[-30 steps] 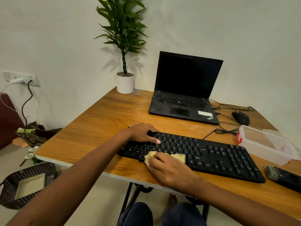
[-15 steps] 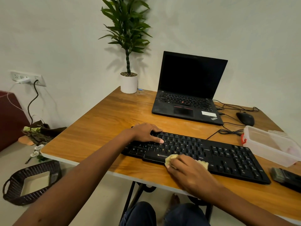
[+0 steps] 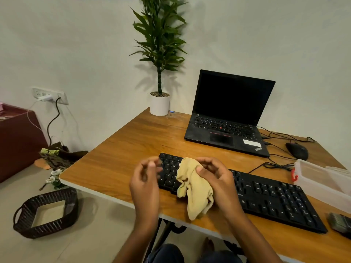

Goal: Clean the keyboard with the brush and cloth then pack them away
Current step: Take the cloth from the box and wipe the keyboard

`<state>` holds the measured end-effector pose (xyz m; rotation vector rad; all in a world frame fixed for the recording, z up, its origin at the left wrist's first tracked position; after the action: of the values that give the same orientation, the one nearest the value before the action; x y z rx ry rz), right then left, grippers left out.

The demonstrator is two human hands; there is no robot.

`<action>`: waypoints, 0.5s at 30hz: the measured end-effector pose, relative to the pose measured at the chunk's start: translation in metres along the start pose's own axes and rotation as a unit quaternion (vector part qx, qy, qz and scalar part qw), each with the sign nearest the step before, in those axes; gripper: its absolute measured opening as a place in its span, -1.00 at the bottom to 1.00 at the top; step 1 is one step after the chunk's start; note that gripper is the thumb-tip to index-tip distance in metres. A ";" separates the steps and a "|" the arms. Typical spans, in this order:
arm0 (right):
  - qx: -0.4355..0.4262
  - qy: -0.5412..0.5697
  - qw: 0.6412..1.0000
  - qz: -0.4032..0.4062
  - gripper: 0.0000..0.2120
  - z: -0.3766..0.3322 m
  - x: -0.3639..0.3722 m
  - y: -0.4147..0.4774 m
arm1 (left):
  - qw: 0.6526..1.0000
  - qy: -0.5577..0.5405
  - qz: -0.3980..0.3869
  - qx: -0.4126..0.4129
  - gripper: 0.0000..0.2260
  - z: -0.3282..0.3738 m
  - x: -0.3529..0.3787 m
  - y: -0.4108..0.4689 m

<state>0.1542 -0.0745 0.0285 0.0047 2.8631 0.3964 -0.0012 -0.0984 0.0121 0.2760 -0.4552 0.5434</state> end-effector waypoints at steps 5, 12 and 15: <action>0.040 0.080 0.996 -0.010 -0.93 -0.002 0.018 -0.016 | 0.993 -0.048 -0.059 -0.095 -0.76 -0.028 0.006 -0.059; -0.013 -0.292 0.940 -0.175 -0.52 0.013 -0.002 0.021 | 0.996 0.051 0.009 -0.077 -0.58 -0.017 -0.033 -0.034; -0.022 -0.554 0.772 -0.310 0.19 0.051 -0.033 0.054 | 0.987 0.152 -0.014 -0.049 -0.70 -0.012 -0.058 -0.012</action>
<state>0.1970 -0.0102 0.0039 -0.5165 1.5399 0.1952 -0.0347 -0.1285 -0.0283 0.1024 -0.1808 0.5229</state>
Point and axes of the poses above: each hand's wrist, its own y-axis towards the middle knuckle, its own x-axis out of the palm, z = x × y, the point moved 3 cm from there along y, towards the middle knuckle, and after that the axes turned 13 degrees about -y, right-handed, at the moved point
